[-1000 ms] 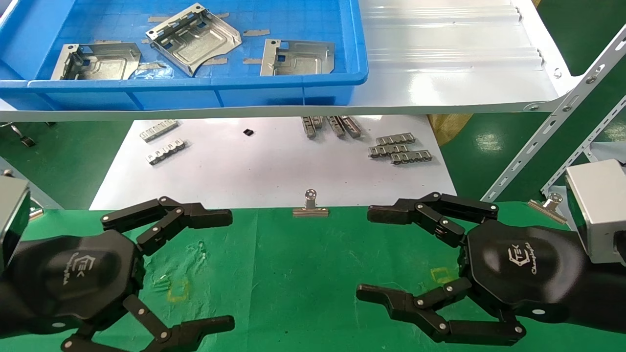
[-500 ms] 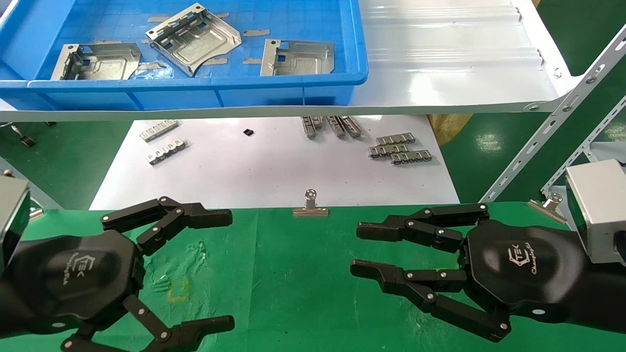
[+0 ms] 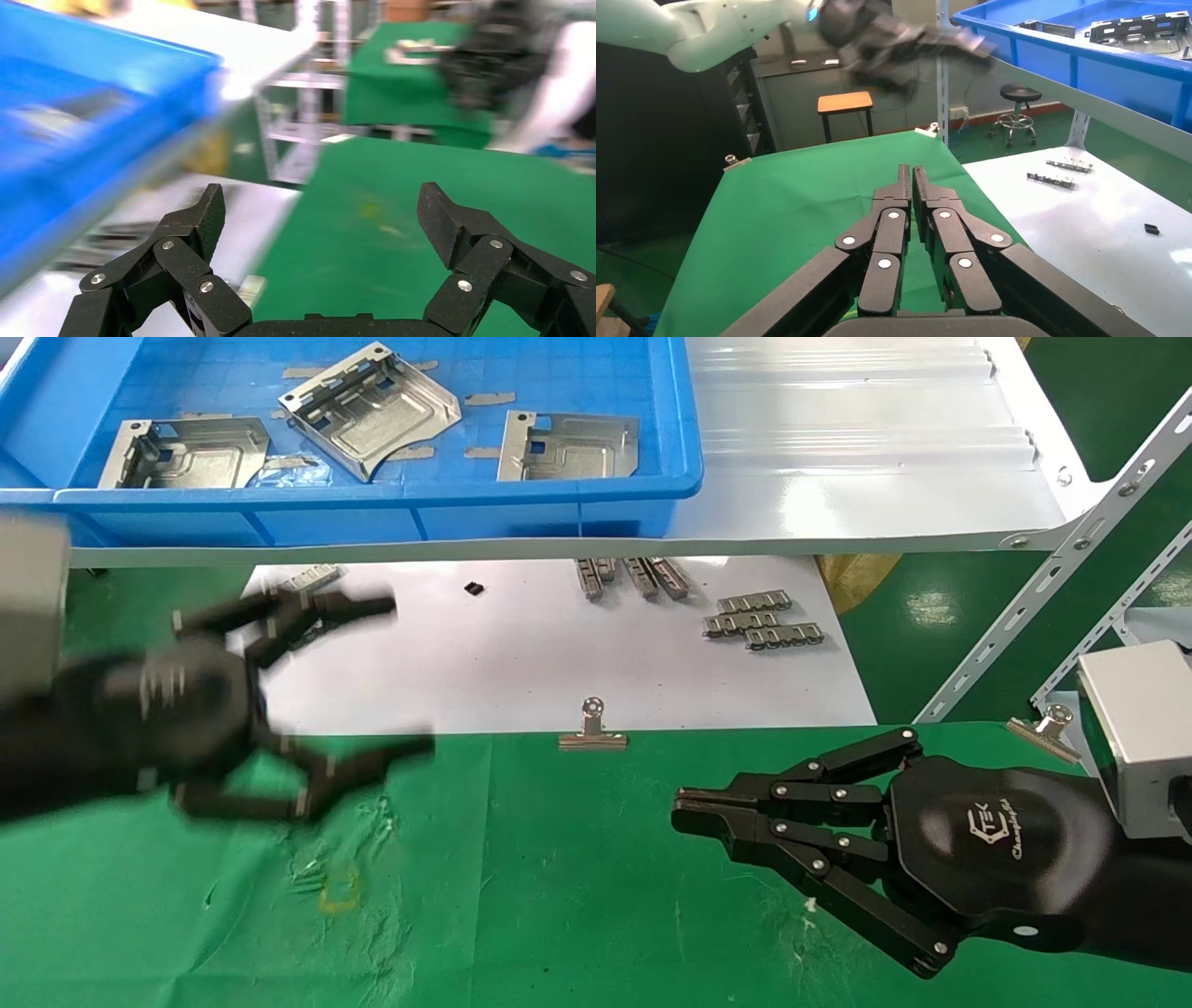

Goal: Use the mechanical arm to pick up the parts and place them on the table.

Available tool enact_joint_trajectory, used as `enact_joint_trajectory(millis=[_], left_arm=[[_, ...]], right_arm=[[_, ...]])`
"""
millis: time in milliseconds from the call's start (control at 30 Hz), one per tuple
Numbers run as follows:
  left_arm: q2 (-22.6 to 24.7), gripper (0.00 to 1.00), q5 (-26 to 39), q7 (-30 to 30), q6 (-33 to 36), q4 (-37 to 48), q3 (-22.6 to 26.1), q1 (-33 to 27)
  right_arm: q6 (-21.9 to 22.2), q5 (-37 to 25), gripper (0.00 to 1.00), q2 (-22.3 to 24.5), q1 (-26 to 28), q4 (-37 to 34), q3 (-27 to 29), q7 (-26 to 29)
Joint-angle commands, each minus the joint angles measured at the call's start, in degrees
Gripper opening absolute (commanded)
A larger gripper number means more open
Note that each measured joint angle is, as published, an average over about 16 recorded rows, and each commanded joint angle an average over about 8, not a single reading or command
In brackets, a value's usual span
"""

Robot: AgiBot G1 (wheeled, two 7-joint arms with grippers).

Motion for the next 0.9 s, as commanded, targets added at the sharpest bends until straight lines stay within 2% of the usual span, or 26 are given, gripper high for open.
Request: enact_joint_trajectory(millis=[33, 167, 300, 467, 500, 533, 567, 733, 767, 800, 833, 900], left_arm=[[1.09, 1.00, 1.82, -0.74, -2.83, 1.20, 0.20, -2.48], [7.02, 1.00, 5.20, 0.88, -5.14, 12.11, 1.86, -11.47], [12.51, 1.00, 11.16, 2.94, -7.71, 24.97, 4.97, -21.46], [18.79, 1.00, 19.04, 5.10, -15.43, 39.67, 8.69, -31.93], [19.83, 0.97, 20.24, 5.65, -17.04, 41.86, 9.24, -33.41], [20.85, 0.86, 21.41, 6.19, -18.59, 43.94, 9.80, -34.77], [21.79, 0.74, 22.54, 6.68, -19.97, 45.86, 10.38, -35.99], [25.16, 0.11, 27.63, 8.10, -23.57, 53.17, 13.47, -40.42], [25.62, 0.02, 28.50, 8.19, -23.84, 54.35, 14.05, -41.10], [25.98, 0.00, 29.23, 8.24, -23.99, 55.37, 14.54, -41.71], [26.27, 0.00, 29.87, 8.29, -24.05, 56.30, 14.97, -42.28], [26.67, 0.00, 30.79, 8.38, -23.98, 57.83, 15.60, -43.24]], right_arm=[[0.00, 0.00, 0.00, 0.00, 0.00, 0.00, 0.00, 0.00], [0.00, 0.00, 0.00, 0.00, 0.00, 0.00, 0.00, 0.00], [0.00, 0.00, 0.00, 0.00, 0.00, 0.00, 0.00, 0.00], [0.00, 0.00, 0.00, 0.00, 0.00, 0.00, 0.00, 0.00], [0.00, 0.00, 0.00, 0.00, 0.00, 0.00, 0.00, 0.00], [0.00, 0.00, 0.01, 0.00, 0.00, 0.00, 0.00, 0.00], [0.00, 0.00, 0.11, 0.00, 0.00, 0.00, 0.00, 0.00], [0.00, 0.00, 0.73, 0.00, 0.00, 0.00, 0.00, 0.00], [0.00, 0.00, 0.86, 0.00, 0.00, 0.00, 0.00, 0.00], [0.00, 0.00, 0.97, 0.00, 0.00, 0.00, 0.00, 0.00], [0.00, 0.00, 1.00, 0.00, 0.00, 0.00, 0.00, 0.00], [0.00, 0.00, 1.00, 0.00, 0.00, 0.00, 0.00, 0.00]])
